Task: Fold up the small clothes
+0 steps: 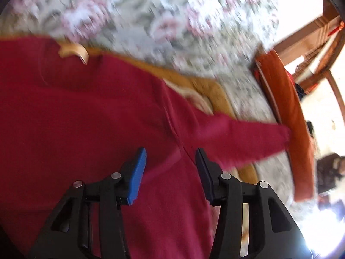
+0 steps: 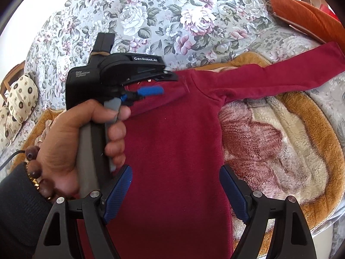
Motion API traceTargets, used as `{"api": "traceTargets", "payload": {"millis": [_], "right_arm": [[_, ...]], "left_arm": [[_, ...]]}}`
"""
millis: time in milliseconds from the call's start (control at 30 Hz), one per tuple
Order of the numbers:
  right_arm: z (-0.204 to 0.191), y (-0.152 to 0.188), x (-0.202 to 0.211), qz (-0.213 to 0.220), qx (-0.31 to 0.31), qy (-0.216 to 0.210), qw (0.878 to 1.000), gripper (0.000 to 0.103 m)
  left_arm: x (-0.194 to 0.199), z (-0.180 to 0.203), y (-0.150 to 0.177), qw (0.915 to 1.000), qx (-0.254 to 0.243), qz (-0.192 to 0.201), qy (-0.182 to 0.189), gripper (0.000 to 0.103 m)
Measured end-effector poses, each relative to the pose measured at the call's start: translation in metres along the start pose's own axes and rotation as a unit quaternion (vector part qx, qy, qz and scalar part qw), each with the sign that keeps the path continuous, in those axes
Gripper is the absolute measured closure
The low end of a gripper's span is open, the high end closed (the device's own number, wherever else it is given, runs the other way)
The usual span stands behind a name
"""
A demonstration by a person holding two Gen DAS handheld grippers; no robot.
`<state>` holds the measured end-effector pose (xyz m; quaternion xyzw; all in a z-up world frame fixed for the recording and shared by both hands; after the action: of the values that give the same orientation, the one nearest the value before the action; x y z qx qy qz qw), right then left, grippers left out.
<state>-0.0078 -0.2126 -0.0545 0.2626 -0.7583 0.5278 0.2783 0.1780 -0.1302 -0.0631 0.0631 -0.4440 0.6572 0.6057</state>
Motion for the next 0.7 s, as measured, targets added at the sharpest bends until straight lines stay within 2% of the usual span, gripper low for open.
{"api": "traceTargets", "payload": {"millis": [100, 167, 267, 300, 367, 400, 467, 500, 567, 633, 700], "right_arm": [[0.000, 0.000, 0.000, 0.000, 0.001, 0.001, 1.000, 0.022], [0.000, 0.000, 0.000, -0.001, 0.000, 0.002, 1.000, 0.022], [-0.001, -0.001, 0.000, -0.002, 0.003, 0.004, 1.000, 0.022], [-0.002, -0.001, 0.001, -0.002, 0.004, 0.004, 1.000, 0.022], [-0.003, -0.001, 0.001, -0.001, 0.006, 0.005, 1.000, 0.022], [-0.004, -0.001, 0.001, -0.001, 0.006, 0.005, 1.000, 0.022], [-0.004, -0.001, 0.000, -0.001, 0.009, 0.007, 1.000, 0.022], [-0.005, -0.001, 0.000, -0.001, 0.009, 0.007, 1.000, 0.022], [-0.004, -0.001, -0.001, -0.004, 0.010, 0.006, 1.000, 0.022], [-0.003, -0.001, -0.001, -0.006, 0.008, 0.004, 1.000, 0.022], [-0.003, -0.001, -0.001, -0.006, 0.005, 0.003, 1.000, 0.022]], "left_arm": [[0.025, 0.008, 0.008, 0.9993, -0.024, -0.001, 0.030, 0.057], [0.053, -0.001, 0.007, 0.9994, -0.024, 0.018, 0.019, 0.057], [0.110, -0.040, 0.004, 0.9960, -0.013, 0.068, -0.056, 0.057], [0.136, -0.062, 0.004, 0.9890, -0.008, 0.095, -0.112, 0.057], [0.170, -0.101, 0.009, 0.9761, 0.020, 0.127, -0.175, 0.057], [0.178, -0.118, 0.013, 0.9725, 0.040, 0.131, -0.188, 0.057], [0.177, -0.153, 0.027, 0.9738, 0.096, 0.101, -0.180, 0.058], [0.168, -0.166, 0.036, 0.9768, 0.113, 0.075, -0.165, 0.062], [0.167, -0.167, 0.042, 0.9779, 0.098, 0.085, -0.164, 0.065], [0.170, -0.165, 0.037, 0.9765, 0.104, 0.088, -0.167, 0.065], [0.180, -0.159, 0.024, 0.9734, 0.095, 0.117, -0.173, 0.064]]}}
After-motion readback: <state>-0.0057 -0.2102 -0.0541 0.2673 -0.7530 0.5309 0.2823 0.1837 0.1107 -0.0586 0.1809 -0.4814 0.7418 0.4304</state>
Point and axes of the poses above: each gripper's, at about its wrist camera, not at the fingertips, and x roughly against the way its jaws point, z to its right, y to its underside, the point moved 3 cm from there along -x, roughly the way its jaws point, and after that the axes turned 9 degrees about -x, right-handed, at the moved point
